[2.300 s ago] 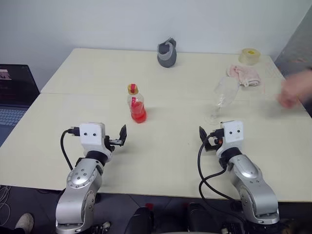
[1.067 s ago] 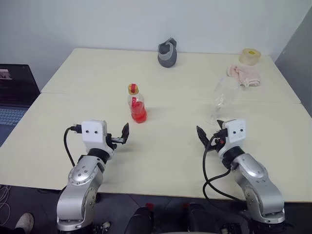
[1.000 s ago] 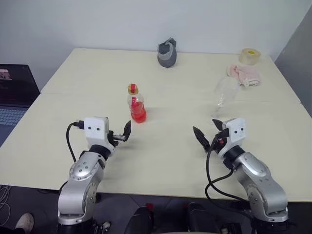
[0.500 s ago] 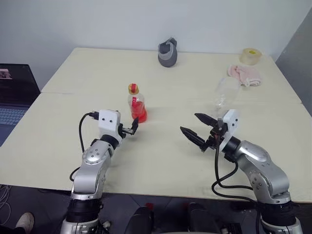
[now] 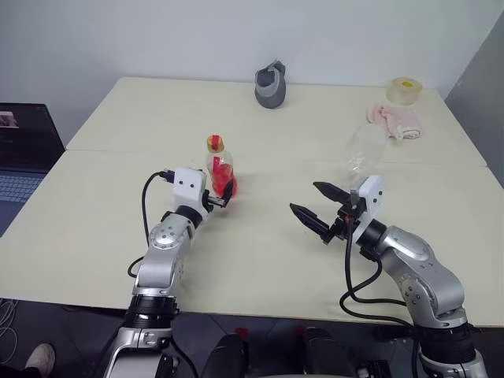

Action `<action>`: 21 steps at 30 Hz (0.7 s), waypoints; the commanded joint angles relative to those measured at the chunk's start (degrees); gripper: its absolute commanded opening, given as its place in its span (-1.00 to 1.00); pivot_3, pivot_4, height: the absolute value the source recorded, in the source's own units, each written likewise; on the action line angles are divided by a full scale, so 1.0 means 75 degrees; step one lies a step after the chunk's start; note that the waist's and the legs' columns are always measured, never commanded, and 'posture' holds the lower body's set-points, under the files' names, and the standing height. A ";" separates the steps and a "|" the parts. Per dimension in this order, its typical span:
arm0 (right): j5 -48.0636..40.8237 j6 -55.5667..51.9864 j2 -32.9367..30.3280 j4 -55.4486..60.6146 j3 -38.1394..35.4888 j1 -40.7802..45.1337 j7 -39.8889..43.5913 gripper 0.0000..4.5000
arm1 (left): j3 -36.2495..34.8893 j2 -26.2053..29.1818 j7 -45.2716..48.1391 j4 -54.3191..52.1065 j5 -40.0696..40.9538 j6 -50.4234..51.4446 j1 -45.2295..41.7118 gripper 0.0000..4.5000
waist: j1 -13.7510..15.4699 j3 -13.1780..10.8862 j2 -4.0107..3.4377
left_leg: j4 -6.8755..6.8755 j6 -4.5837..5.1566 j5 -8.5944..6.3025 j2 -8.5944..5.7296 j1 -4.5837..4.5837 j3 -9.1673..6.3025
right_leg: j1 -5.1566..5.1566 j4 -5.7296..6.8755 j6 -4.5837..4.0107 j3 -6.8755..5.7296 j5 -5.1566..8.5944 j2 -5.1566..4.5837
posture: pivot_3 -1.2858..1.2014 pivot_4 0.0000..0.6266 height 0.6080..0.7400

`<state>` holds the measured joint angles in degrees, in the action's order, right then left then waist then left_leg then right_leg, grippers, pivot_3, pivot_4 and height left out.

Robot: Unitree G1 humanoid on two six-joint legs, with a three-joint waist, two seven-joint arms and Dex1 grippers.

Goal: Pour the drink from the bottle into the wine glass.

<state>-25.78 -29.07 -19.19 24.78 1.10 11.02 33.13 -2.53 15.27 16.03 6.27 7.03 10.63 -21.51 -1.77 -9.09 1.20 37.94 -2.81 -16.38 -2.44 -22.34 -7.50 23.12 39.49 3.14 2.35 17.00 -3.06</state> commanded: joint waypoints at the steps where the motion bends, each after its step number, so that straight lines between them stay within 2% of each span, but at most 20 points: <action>1: -0.0091 0.0161 0.0011 0.0291 -0.0136 0.0128 -0.0113 1.00 | 0.0092 -0.0109 0.0159 0.0451 -0.0068 -0.0501 -0.0377 0.99 | 0.0001 0.0000 0.0000 | 0.0000 0.0000 0.0000 -0.0001 0.0000 0.0000 | 0.0000 0.0000 0.0000 -0.0001 0.0000 0.0000 | 0.03 -0.52 1.00; 9: -0.0096 0.0140 -0.0013 0.0408 -0.0088 0.0093 -0.0269 1.00 | 0.0068 -0.0389 0.0307 0.1883 -0.0119 -0.1500 -0.1188 0.99 | -0.0004 0.0000 0.0001 | 0.0001 0.0000 0.0000 -0.0003 -0.0002 -0.0003 | 0.0003 0.0001 0.0001 -0.0002 0.0000 -0.0001 | 0.03 -0.52 1.00; 16: -0.0124 0.0165 -0.0077 0.0407 -0.0118 0.0114 -0.0274 1.00 | -0.0158 -0.0464 0.0313 0.2301 0.0062 -0.1850 -0.1412 0.99 | -0.0008 0.0000 0.0001 | 0.0001 0.0000 0.0000 -0.0003 -0.0003 -0.0001 | 0.0005 0.0001 0.0001 -0.0001 0.0000 -0.0001 | 0.03 -0.52 1.00; 19: -0.0116 0.0183 -0.0068 0.0376 -0.0112 0.0140 -0.0283 1.00 | -0.0294 -0.0511 0.0379 0.2295 0.0218 -0.1872 -0.1393 0.73 | -0.0008 0.0000 0.0001 | 0.0001 0.0000 0.0000 -0.0004 -0.0003 -0.0001 | 0.0005 0.0001 0.0001 -0.0001 0.0000 -0.0001 | 0.03 -0.52 1.00; 21: -0.0123 0.0182 -0.0055 0.0380 -0.0105 0.0144 -0.0289 1.00 | -0.0341 -0.0521 0.0384 0.2269 0.0247 -0.1863 -0.1383 0.47 | -0.0008 0.0000 0.0001 | 0.0002 0.0000 0.0000 -0.0003 -0.0003 -0.0001 | 0.0005 0.0001 0.0001 -0.0001 0.0000 -0.0001 | 0.03 -0.52 1.00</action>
<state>-25.96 -29.07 -19.59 25.09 1.12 11.32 31.12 -4.37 11.38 18.44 24.45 7.87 -1.91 -30.82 -1.84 -9.09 1.21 37.95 -2.81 -16.37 -2.47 -22.36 -7.51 23.16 39.51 3.14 2.35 16.99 -3.07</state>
